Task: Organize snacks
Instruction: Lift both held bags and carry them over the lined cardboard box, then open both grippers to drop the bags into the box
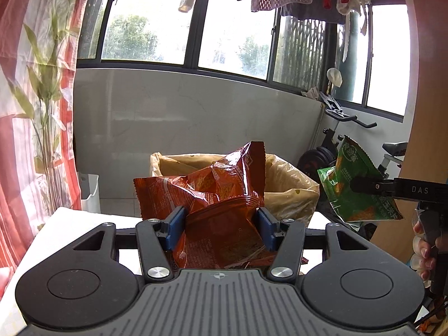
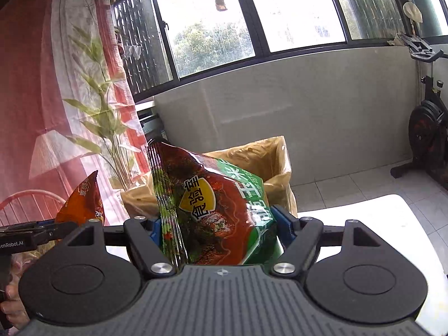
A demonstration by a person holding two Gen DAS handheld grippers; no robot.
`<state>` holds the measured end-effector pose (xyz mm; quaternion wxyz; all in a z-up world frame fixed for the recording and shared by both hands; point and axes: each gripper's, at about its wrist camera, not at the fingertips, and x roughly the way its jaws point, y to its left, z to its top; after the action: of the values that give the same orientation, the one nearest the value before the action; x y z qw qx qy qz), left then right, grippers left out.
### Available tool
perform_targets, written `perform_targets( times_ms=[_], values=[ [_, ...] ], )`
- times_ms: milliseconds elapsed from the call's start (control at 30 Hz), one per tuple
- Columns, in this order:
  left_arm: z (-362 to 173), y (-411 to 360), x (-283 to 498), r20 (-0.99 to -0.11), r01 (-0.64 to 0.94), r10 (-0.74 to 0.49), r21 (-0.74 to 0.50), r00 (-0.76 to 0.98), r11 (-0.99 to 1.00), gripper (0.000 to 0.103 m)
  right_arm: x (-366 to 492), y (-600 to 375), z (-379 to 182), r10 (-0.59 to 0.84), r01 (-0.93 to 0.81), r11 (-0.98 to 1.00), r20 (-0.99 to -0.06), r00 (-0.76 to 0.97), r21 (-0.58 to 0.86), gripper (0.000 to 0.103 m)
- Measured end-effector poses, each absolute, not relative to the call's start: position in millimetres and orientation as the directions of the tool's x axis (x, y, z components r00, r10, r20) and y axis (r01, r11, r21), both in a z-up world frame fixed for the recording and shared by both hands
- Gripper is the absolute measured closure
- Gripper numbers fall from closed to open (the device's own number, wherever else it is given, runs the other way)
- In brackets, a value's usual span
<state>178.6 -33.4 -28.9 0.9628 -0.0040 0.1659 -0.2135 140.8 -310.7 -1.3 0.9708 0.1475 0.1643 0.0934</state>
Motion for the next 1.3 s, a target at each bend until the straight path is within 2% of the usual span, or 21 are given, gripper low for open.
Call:
perform_targets(
  times_ms=[133,333,533,600,667,733,967,1100,1167,1300],
  values=[
    [-9.7,-52.7,214.6,-0.295,0.416,-0.412,-0.052,0.862,0.908,0.045,180.4,-313.1,17.2,0.261,-0.174,0.919,-0.214,0.941,0.355,0.028],
    [0.7,-79.0,280.2,-0.297,0.393,-0.389,-0.048,0.872,0.918,0.044,255.4,-310.4,19.4,0.291,-0.197,0.891,-0.182,0.939,0.409,0.028],
    [-6.6,-92.1,333.2,-0.344,0.356,-0.366,-0.094,0.865,0.930,0.043,298.9,-308.3,3.3,0.288,-0.172,0.889,-0.226,0.931,0.425,0.027],
    [-13.7,-94.4,346.9,-0.367,0.344,-0.357,-0.102,0.859,0.933,0.040,307.0,-311.1,-5.0,0.280,-0.146,0.881,-0.247,0.928,0.450,0.024],
    [-17.7,-96.3,352.1,-0.375,0.325,-0.337,-0.098,0.864,0.941,0.025,313.9,-313.5,-12.3,0.267,-0.115,0.880,-0.279,0.922,0.462,0.022],
    [-19.8,-95.0,352.6,-0.374,0.337,-0.348,-0.098,0.859,0.936,0.022,315.3,-312.3,-16.7,0.249,-0.096,0.892,-0.302,0.920,0.442,0.015],
    [-23.3,-71.9,335.6,-0.412,0.340,-0.341,-0.078,0.845,0.937,0.019,292.8,-319.1,-18.8,0.257,-0.115,0.894,-0.286,0.923,0.433,0.012],
    [-20.8,-47.2,317.6,-0.423,0.340,-0.336,-0.067,0.842,0.938,0.016,268.8,-313.5,-14.4,0.264,-0.152,0.913,-0.264,0.928,0.379,0.012],
    [-22.2,-29.3,306.5,-0.426,0.332,-0.336,-0.085,0.840,0.939,0.013,255.7,-311.2,-15.0,0.269,-0.171,0.921,-0.257,0.928,0.349,0.012],
    [-32.1,1.8,290.9,-0.453,0.314,-0.334,-0.122,0.827,0.942,0.013,233.1,-304.2,-21.1,0.283,-0.198,0.931,-0.262,0.923,0.306,0.010]
  ],
)
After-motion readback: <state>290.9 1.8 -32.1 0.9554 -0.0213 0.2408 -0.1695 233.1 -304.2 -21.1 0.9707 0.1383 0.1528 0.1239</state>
